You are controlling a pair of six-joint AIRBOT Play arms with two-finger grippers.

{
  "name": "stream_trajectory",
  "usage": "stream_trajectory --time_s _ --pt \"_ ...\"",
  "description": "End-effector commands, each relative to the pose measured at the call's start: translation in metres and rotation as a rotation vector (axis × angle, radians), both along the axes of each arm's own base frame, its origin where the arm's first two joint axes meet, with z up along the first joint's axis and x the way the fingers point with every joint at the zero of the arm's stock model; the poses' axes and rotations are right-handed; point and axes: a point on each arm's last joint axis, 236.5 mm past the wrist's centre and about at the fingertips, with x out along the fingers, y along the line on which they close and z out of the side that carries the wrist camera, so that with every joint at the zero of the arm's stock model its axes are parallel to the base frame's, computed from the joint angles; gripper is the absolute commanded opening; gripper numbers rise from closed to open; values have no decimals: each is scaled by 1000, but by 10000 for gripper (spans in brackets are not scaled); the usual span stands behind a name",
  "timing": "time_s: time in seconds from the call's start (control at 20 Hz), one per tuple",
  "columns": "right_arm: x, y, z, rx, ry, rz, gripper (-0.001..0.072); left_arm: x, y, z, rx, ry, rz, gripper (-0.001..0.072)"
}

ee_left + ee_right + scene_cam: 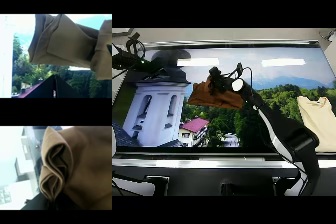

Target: Fold the clothes and pants, and hang the long-sleeved shirts on hangers.

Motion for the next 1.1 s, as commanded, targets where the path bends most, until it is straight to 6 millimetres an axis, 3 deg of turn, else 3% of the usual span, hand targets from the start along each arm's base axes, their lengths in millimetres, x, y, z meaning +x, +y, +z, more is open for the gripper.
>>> stream_trajectory --time_s 0.0,0.1,0.2,0.3,0.35,0.4,0.55,0.65,0.75,0.85,0.95,1.05 --pt "3 12 -12 45 19 -39 27 0 1 0 1 1 1 19" --pt "2 20 -16 60 20 -55 31 0 1 0 1 1 1 19" --pt "7 20 -12 72 -10 -91 225 0 1 0 1 1 1 19" --pt "10 20 -3 83 -33 -107 311 0 1 0 1 1 1 19" --pt "11 21 4 92 -41 -105 438 0 1 0 1 2 1 19" --pt "11 20 12 99 -51 -105 514 0 1 0 1 2 0 20" --pt "10 6 48 83 -109 -69 523 0 1 0 1 1 0 20" --pt "10 -28 75 11 -164 3 530 -1 1 0 2 6 -1 19" --pt "9 -86 86 -81 -149 72 563 -3 1 -1 2 12 -4 20" --pt "6 -163 74 -199 -78 103 565 -5 0 -2 4 22 -8 20" --pt "0 -228 50 -268 10 132 663 -8 0 -3 5 33 -13 20" --pt "-6 -263 22 -289 75 173 684 -9 0 -4 12 29 -28 20"
